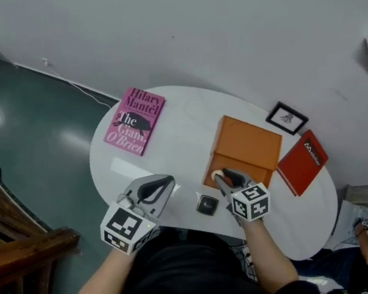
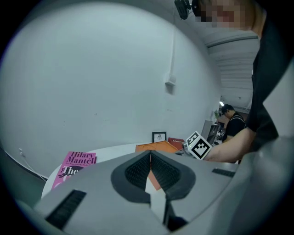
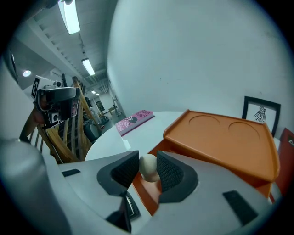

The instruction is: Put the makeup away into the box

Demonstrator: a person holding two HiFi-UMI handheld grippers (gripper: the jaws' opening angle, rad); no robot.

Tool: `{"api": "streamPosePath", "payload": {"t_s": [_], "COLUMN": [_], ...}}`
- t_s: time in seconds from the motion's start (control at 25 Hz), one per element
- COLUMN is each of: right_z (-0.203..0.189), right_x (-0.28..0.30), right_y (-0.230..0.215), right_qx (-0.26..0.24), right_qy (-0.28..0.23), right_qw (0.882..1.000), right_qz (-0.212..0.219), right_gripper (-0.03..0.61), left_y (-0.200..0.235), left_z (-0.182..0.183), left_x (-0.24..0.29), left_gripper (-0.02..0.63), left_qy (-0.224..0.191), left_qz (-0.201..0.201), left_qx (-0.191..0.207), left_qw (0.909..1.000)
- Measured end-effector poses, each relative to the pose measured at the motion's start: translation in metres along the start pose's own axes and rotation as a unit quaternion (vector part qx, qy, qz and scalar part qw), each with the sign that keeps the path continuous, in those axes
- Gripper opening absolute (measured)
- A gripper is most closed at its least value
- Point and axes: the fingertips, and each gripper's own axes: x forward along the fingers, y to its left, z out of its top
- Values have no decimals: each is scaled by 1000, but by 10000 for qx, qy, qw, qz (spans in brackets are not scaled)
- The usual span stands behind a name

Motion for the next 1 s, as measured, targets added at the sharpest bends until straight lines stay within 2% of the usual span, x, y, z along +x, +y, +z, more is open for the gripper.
{"api": "streamPosePath", "payload": {"t_s": [0.12,0.24,0.36,0.48,0.6,0.72,0.88,1.0], "right_z": [-3,0,2,7,18,29,44,58], "right_x": [1,-6,-15,-29,-48,-73,-108,-129], "right_y": [0,0,0,-1,-2,3,24,44], "right_qx": [81,178,245,303,397,435,409,341], "right_qy": [32,-101,-214,-355,-606,-872,-1216,-1466], "right_qw": [9999,9997,9993,9989,9973,9946,9901,9864], "right_qz": [105,156,160,44,-139,-355,-577,-660], "right_gripper": [130,130,144,149,149,149,149,147], "left_y": [-4,-12,-32,-52,-62,-63,-62,-64], "left_z": [-1,2,14,25,34,47,74,85], "left_x": [4,12,16,12,5,-12,-45,-63], "left_gripper": [14,14,12,12,12,12,12,12], "left_qy": [10,-73,-293,-428,-547,-953,-1786,-2138], "left_qz": [-9,-197,-734,-1345,-1713,-1824,-2023,-2002], "left_qx": [-32,-70,-162,-435,-628,-643,-742,-519], "left_qw": [10000,9998,9967,9890,9817,9765,9600,9547]}}
